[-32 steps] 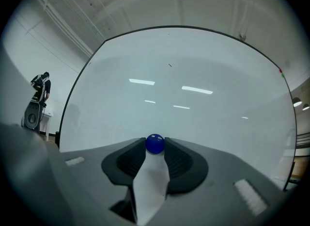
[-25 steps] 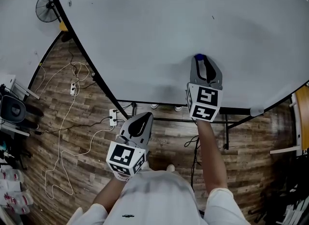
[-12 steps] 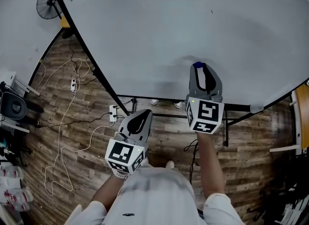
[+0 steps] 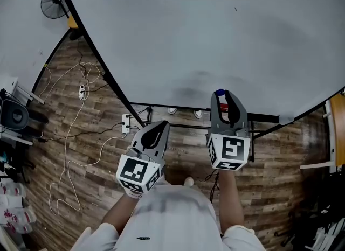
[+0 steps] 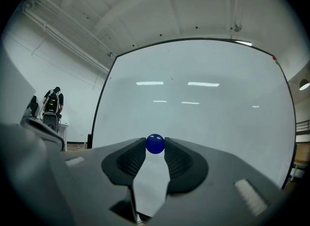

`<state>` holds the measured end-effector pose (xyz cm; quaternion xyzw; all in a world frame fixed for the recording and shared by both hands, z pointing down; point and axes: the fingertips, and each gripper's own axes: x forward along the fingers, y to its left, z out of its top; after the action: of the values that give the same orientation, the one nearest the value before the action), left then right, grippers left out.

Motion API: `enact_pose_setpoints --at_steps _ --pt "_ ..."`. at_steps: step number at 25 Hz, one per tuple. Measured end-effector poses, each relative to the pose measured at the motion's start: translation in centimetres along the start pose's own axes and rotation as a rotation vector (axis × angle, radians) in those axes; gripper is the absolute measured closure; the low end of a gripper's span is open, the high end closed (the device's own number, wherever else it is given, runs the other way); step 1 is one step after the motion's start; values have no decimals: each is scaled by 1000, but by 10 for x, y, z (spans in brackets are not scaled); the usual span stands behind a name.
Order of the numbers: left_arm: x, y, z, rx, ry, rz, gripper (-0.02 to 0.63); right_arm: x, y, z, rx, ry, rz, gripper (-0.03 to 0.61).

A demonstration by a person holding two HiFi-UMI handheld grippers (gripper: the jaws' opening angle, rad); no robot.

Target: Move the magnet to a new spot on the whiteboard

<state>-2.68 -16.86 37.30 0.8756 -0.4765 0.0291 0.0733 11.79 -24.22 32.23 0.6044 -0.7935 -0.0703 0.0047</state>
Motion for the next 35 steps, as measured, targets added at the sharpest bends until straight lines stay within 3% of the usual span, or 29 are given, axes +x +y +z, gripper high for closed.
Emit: enact_pose_setpoints --at_steps 9,17,35 --pt "5 -5 6 8 -15 -5 607 -19 8 -17 23 36 39 448" --pt "-6 4 11 18 -21 19 607 -12 26 -5 5 11 82 448" --pt "-55 50 15 -5 -52 173 607 32 110 26 -24 -51 260 448"
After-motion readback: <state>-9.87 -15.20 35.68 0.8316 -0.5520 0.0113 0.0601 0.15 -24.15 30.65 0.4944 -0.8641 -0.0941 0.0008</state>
